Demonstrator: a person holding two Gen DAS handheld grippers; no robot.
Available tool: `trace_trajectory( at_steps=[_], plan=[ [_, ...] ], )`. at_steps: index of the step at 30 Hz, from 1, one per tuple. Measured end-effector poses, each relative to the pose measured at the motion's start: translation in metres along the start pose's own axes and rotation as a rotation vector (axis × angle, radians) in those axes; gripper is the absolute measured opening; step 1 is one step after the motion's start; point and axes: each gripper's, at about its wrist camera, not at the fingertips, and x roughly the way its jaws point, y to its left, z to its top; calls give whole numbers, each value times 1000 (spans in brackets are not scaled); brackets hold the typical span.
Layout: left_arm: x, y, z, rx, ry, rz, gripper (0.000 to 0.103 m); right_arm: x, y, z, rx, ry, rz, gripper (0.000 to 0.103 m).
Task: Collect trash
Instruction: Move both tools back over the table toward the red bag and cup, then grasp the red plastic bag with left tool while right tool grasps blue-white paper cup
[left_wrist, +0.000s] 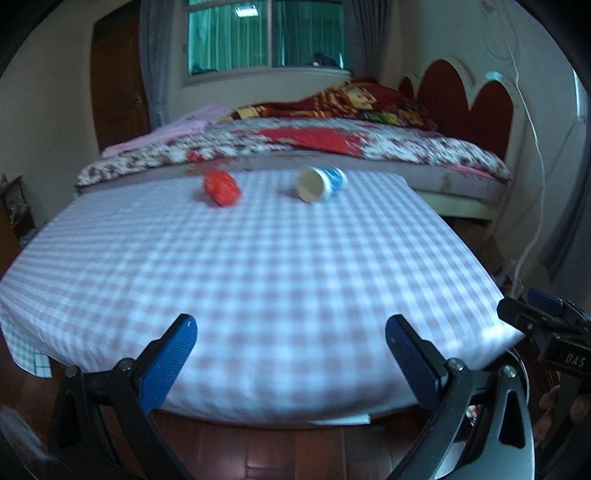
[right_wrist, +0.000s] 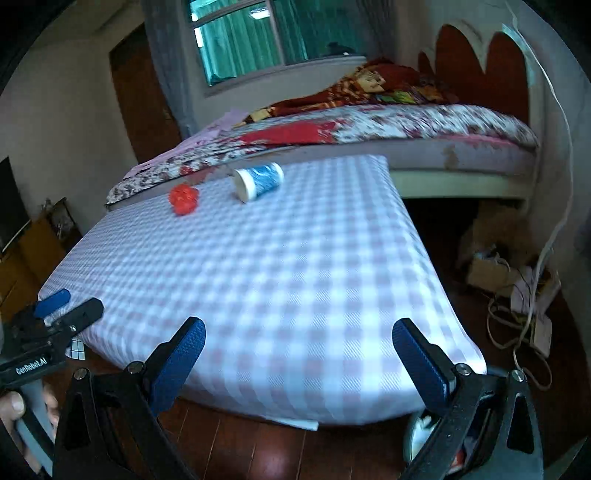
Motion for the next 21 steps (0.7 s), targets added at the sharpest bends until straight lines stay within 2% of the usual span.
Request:
trace_trajectory(
  at_steps=[8, 9, 11, 14, 21],
  plan=[
    [32, 47, 41, -55, -6, 63, 102, 51, 43, 56, -78, -11, 56, 102],
    [41, 52, 47, -62, -3, 65, 102, 60, 49, 63, -93, -16, 50, 102],
    [56, 58, 54, -66, 6, 70, 102, 86, 59, 78, -131, 30, 41, 102],
    [84, 64, 65, -49, 17, 80, 102, 124, 72, 97, -175, 66, -38, 102],
    [143, 84, 87, -55, 55, 77, 102, 202, 83, 131, -136, 108, -16, 102]
  ],
)
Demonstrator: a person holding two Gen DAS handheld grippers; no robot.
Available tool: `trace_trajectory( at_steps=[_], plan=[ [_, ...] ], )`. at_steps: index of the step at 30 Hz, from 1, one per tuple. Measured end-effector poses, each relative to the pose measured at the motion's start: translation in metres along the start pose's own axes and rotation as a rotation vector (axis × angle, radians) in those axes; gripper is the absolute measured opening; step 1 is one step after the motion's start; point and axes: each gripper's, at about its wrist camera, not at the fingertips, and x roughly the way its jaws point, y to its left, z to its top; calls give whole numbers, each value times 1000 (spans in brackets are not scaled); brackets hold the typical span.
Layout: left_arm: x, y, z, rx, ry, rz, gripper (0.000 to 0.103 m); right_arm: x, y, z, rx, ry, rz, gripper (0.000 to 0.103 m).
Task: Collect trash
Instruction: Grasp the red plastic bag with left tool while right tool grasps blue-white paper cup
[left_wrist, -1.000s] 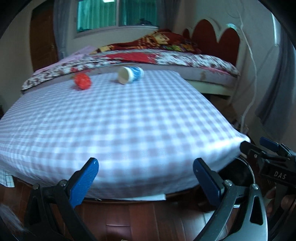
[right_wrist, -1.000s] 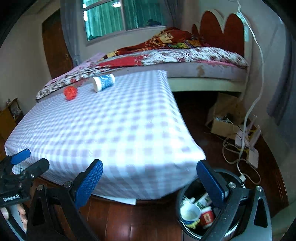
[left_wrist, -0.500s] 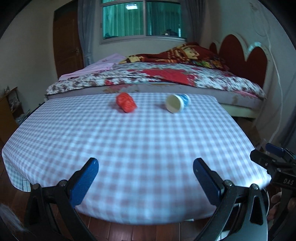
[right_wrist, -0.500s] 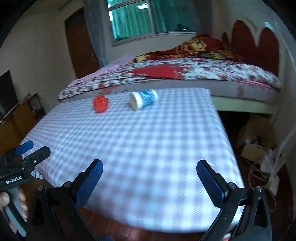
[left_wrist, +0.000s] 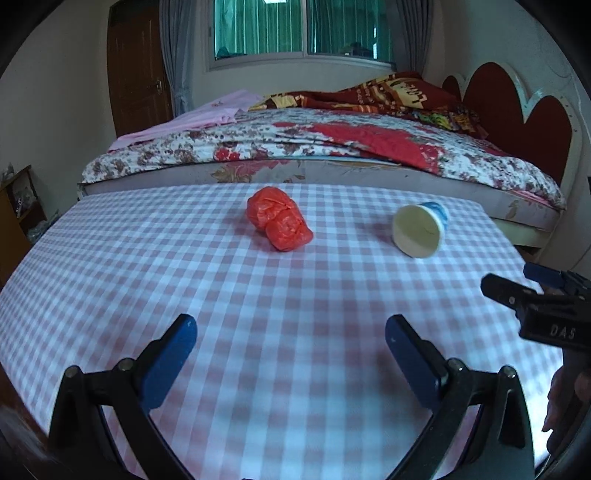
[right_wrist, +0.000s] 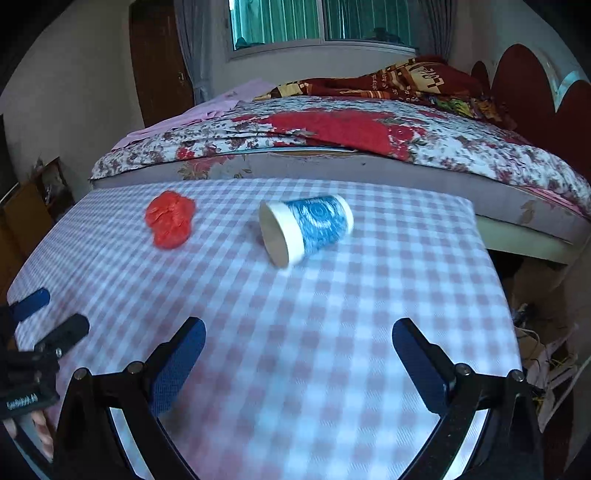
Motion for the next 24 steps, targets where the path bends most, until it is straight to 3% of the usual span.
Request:
trace_trajectory(
  at_steps=[8, 13, 15, 19, 21, 24],
  plan=[
    [53, 5, 23, -7, 36, -29, 102, 69, 1, 35, 18, 39, -21, 98],
    [82, 6, 40, -25, 38, -41, 102, 98, -9, 47, 18, 70, -12, 77],
    [93, 6, 46, -29, 46, -43, 102, 108, -16, 51, 11, 87, -29, 56],
    [113, 6, 60, -17, 32, -18, 102, 117, -40, 57, 34, 91, -54, 47],
    [123, 8, 66, -24, 29, 2, 101, 121, -48, 60, 37, 94, -52, 25],
    [142, 10, 73, -40, 67, 4, 96, 124, -52, 63, 35, 94, -39, 14]
  ],
)
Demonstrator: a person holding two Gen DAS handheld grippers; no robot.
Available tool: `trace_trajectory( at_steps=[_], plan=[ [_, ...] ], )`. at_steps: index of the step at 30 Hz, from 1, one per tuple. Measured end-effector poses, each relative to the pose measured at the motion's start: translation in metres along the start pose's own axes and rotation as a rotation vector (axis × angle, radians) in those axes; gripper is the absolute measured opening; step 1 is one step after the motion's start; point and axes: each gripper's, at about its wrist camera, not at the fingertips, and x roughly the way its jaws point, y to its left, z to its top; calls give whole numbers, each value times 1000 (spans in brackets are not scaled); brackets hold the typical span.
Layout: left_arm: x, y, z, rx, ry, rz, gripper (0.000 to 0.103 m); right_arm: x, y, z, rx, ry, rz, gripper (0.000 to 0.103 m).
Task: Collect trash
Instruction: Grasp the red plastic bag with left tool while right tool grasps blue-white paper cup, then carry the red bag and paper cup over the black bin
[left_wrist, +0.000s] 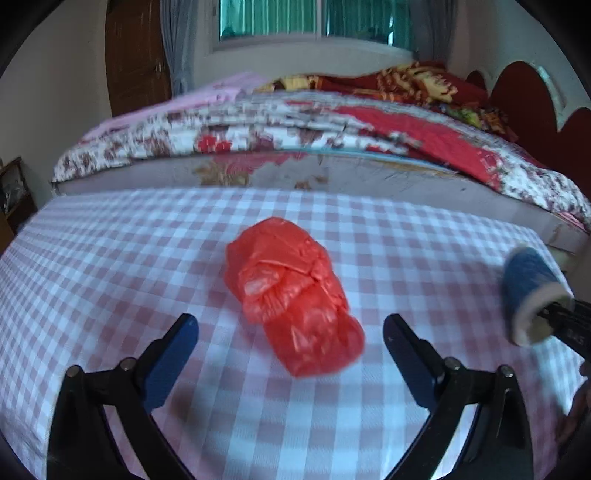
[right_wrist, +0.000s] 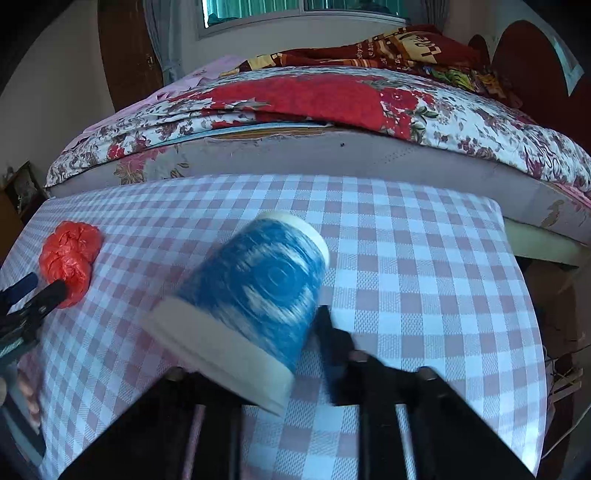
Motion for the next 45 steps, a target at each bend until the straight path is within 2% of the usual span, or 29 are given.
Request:
trace_trajectory(
  at_steps=[3, 5, 6, 8, 11, 21, 32, 45],
  plan=[
    [14, 1, 9, -15, 36, -7, 89, 2, 1, 3, -12, -2, 11, 12],
    [22, 2, 11, -27, 62, -35, 70, 3, 2, 5, -11, -3, 14, 11],
    [27, 1, 11, -17, 85, -31, 66, 4, 2, 5, -10, -3, 18, 10],
    [31, -2, 10, 4, 115, -31, 36, 3, 1, 5, -1, -2, 25, 8],
    [22, -3, 6, 19, 110, -87, 25, -4, 0, 4, 21, -12, 40, 4],
    [-59, -17, -27, 78, 25, -140, 24, -50, -11, -19, 44, -38, 59, 4],
    [-117, -42, -50, 122, -15, -159, 24, -124, -26, -64, 61, -72, 54, 4],
    [-185, -73, -78, 183, -80, -195, 24, -207, -36, -101, 70, -149, 56, 4]
  ],
)
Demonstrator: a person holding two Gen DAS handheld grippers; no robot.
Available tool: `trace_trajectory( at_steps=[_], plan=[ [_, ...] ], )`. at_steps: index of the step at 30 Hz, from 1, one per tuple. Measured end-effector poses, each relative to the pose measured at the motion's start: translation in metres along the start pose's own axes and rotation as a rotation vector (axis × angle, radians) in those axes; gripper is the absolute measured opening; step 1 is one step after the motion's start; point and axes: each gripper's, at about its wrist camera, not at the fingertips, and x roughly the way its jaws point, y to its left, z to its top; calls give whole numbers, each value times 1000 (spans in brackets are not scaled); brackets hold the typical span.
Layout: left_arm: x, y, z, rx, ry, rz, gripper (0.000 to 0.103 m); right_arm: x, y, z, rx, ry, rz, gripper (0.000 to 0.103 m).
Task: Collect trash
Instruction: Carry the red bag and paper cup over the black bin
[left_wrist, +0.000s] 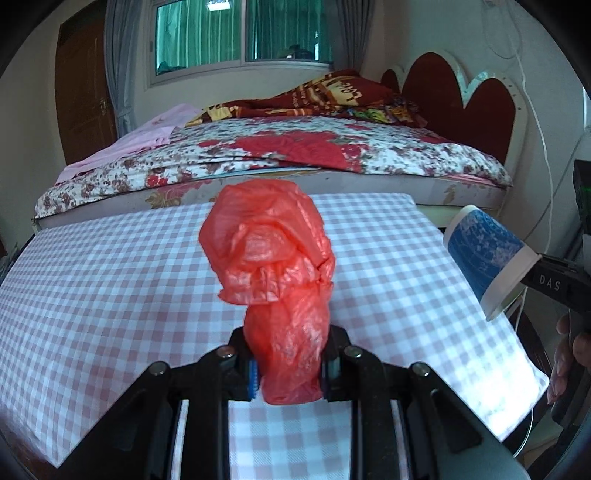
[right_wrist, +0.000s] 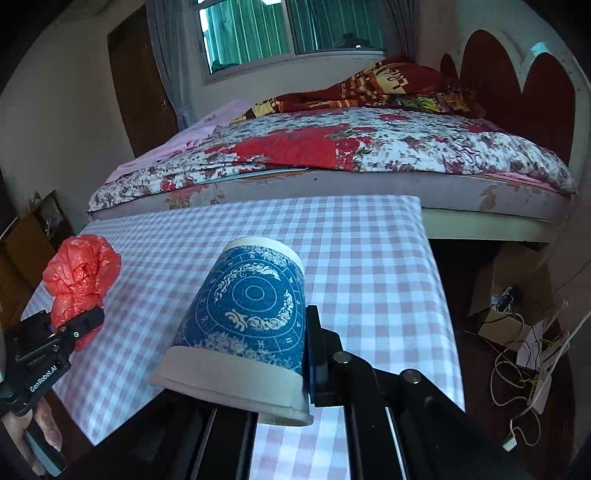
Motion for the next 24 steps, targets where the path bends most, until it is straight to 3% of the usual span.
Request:
trace_trajectory(
  at_steps=[15, 24],
  plan=[
    [-59, -67, -24, 77, -61, -72, 24, -92, -29, -44, 29, -67, -43, 4],
    [-82, -119, -44, 126, -63, -145, 24, -142, -71, -82, 107, -86, -87, 4]
  ],
)
